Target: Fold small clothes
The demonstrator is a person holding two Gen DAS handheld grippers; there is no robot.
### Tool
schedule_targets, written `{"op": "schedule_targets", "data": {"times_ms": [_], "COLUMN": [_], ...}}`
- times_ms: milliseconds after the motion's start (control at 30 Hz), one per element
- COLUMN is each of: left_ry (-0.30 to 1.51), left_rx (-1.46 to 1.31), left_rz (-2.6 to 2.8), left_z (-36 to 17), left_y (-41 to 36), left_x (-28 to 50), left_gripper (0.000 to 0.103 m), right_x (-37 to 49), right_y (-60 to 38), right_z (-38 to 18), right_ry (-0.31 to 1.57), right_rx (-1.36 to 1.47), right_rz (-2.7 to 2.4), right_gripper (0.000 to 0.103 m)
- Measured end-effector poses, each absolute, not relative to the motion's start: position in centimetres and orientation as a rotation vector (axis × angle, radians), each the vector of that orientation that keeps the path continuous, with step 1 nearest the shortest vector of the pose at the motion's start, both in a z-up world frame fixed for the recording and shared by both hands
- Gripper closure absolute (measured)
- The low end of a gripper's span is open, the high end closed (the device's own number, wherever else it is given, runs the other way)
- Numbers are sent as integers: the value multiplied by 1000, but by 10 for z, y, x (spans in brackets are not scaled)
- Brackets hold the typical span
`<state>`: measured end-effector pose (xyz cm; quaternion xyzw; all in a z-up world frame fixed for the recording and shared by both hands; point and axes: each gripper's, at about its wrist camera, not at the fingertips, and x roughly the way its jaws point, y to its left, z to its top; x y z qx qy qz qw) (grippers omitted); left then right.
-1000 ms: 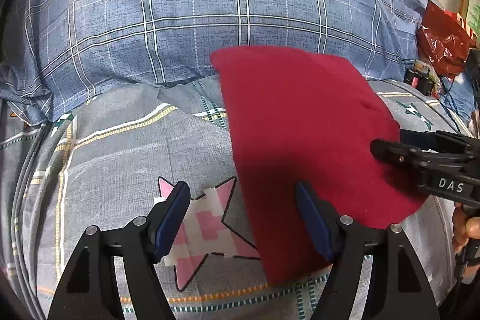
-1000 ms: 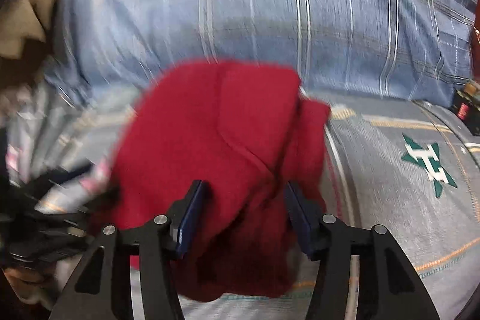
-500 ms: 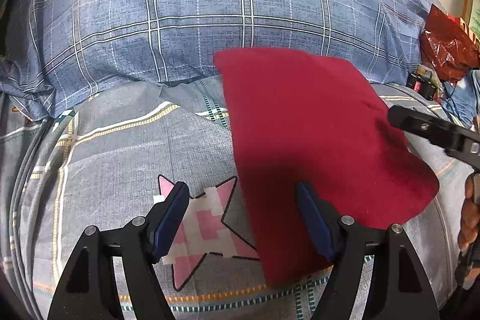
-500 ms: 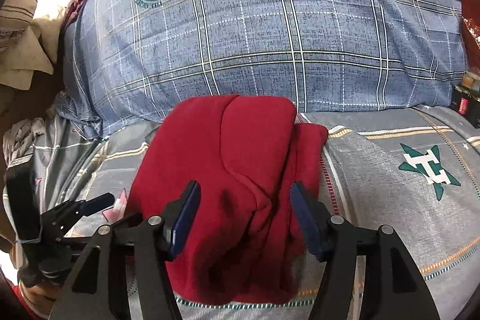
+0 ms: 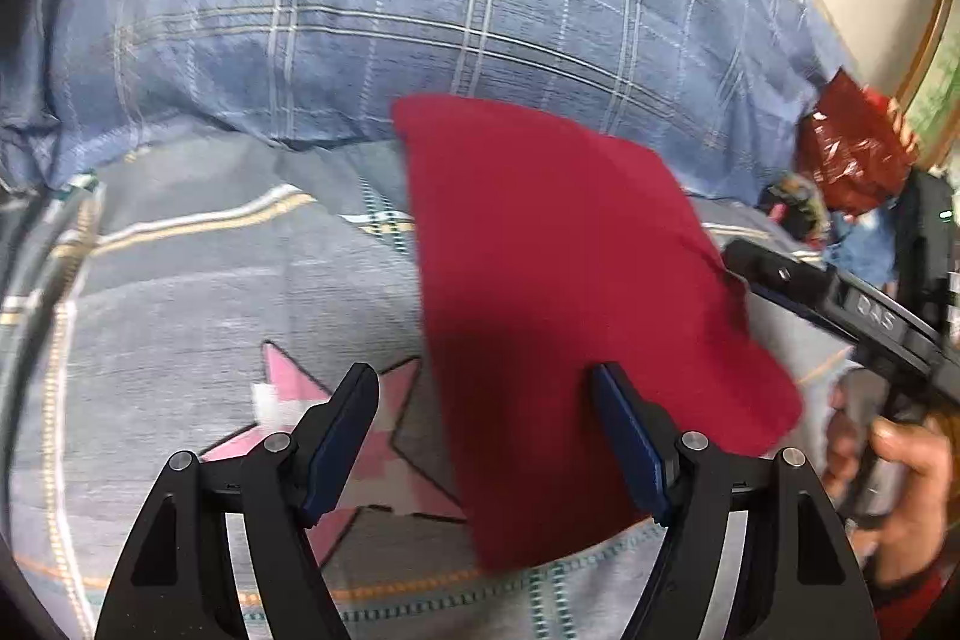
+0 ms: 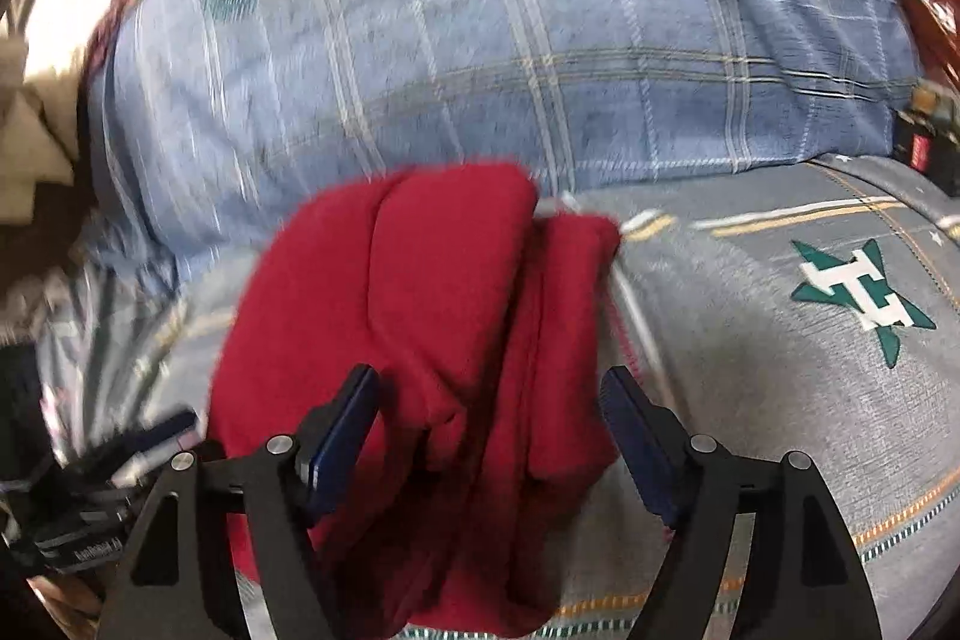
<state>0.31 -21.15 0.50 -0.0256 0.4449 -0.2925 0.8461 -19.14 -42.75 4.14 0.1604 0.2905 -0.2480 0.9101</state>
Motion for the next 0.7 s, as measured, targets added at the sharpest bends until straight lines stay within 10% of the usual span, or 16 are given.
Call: {"op": "schedule_targets", "data": {"times_ms": [300,467,700], "left_ry": [1047,1038,1005], "left_rx": [-165,-164,-114], "left_rz": [-689,-695,-703], "left_z": [-19,-19,28], "left_y": [-230,-238,-187], "left_x": [51,59,14], "left_gripper": [26,53,59], "right_x": [-167,-162,-182], "right_y": [-458,-444,-401], "right_z": [22,25,57], "right_ry": [630,611,547], "right_rx": [424,349,327], "right_rz": [-445,-429,-342], "right_gripper": [17,61,72]}}
